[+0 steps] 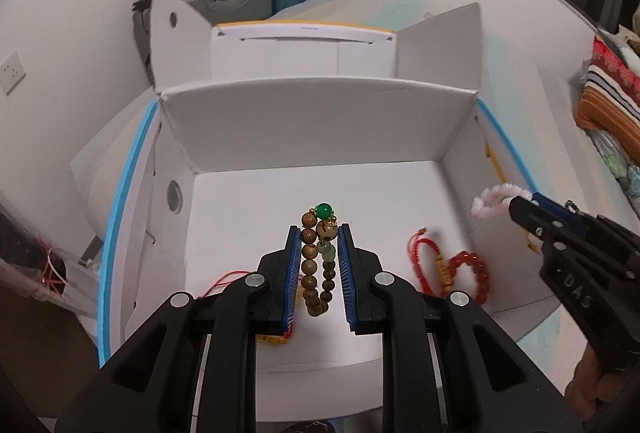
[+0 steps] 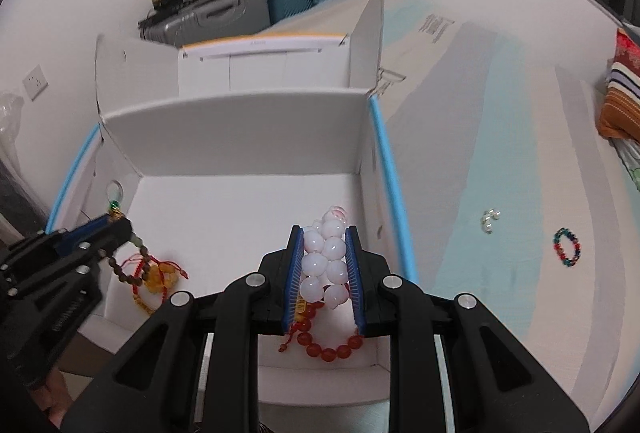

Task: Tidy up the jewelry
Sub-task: 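Open both tools to drop the bracelets into the box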

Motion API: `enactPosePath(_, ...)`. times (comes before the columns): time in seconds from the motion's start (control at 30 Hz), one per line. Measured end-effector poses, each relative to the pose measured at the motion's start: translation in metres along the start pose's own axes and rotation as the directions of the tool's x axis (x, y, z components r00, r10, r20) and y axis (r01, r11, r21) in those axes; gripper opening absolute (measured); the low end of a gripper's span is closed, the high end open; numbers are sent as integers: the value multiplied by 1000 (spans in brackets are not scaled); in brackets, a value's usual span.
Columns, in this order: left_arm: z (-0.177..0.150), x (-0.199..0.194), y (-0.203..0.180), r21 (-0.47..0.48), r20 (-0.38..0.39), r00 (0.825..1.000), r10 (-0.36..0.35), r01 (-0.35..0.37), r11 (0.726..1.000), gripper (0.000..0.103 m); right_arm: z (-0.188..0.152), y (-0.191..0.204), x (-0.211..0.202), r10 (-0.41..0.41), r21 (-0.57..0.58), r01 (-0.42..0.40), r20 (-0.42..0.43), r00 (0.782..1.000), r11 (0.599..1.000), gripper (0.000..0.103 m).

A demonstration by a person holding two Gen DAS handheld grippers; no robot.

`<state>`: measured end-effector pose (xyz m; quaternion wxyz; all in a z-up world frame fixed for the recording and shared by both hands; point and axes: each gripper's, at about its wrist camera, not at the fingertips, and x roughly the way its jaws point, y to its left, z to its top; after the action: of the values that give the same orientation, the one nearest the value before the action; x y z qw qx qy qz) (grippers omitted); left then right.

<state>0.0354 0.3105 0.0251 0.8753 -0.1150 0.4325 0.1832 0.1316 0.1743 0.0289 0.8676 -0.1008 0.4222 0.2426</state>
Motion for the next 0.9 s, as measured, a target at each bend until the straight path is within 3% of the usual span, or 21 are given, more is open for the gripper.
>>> enactPosePath(0.43,-7,38,27,-17,-108,993,50,-52,998,18,-3,24,49,4,-35,-8,-114,993,999,20)
enactPosePath(0.63,-8,43,30,-14,-130,991,42,-45,999,18,-5,26,53,-9,-32,5,-131,991,999,21)
enactPosePath(0.8,-8,44,29,-7,-138,989,55,-57,998,22,0,27,57,-12,-24,9,-134,991,1000,25)
enactPosePath(0.9,-8,43,28,1,-143,987,68,-68,998,22,0,29,54,-13,-32,9,-127,992,999,37)
